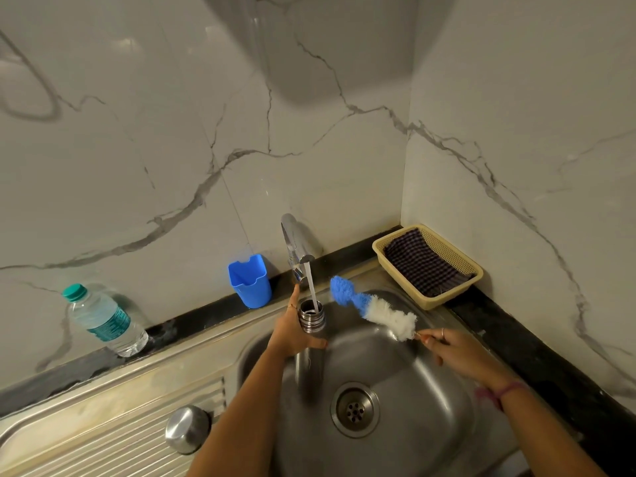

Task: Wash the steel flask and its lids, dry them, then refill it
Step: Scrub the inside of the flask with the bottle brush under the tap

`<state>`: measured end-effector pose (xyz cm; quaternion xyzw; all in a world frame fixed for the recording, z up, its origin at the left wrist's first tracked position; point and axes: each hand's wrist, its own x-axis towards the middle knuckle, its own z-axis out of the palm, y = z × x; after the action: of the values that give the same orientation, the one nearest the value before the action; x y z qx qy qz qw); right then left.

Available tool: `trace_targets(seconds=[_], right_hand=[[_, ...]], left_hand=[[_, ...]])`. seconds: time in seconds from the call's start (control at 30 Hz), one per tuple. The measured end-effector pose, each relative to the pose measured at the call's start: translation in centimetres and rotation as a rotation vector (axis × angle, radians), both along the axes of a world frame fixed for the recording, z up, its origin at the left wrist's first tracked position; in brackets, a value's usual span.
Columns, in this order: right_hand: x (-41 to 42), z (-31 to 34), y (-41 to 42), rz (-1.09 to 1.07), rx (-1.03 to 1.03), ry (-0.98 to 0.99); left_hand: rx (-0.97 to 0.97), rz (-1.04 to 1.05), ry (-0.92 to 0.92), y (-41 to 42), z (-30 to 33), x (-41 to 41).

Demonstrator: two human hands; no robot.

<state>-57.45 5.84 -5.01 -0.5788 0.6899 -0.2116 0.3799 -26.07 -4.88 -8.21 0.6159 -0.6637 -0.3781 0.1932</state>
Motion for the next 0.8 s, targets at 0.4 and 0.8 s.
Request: trace_targets(seconds=[0.4, 0.8], right_hand=[[-3.0, 8.9, -3.0, 0.351, 0.057, 0.084], [-1.0, 15.3, -8.1, 0.601, -0.010, 0.463]], left_hand=[[0.006, 0.173, 0.027, 3.3, -0.4, -0.2], [-0.030, 0.126, 0.019, 4.4, 0.4, 0.5]])
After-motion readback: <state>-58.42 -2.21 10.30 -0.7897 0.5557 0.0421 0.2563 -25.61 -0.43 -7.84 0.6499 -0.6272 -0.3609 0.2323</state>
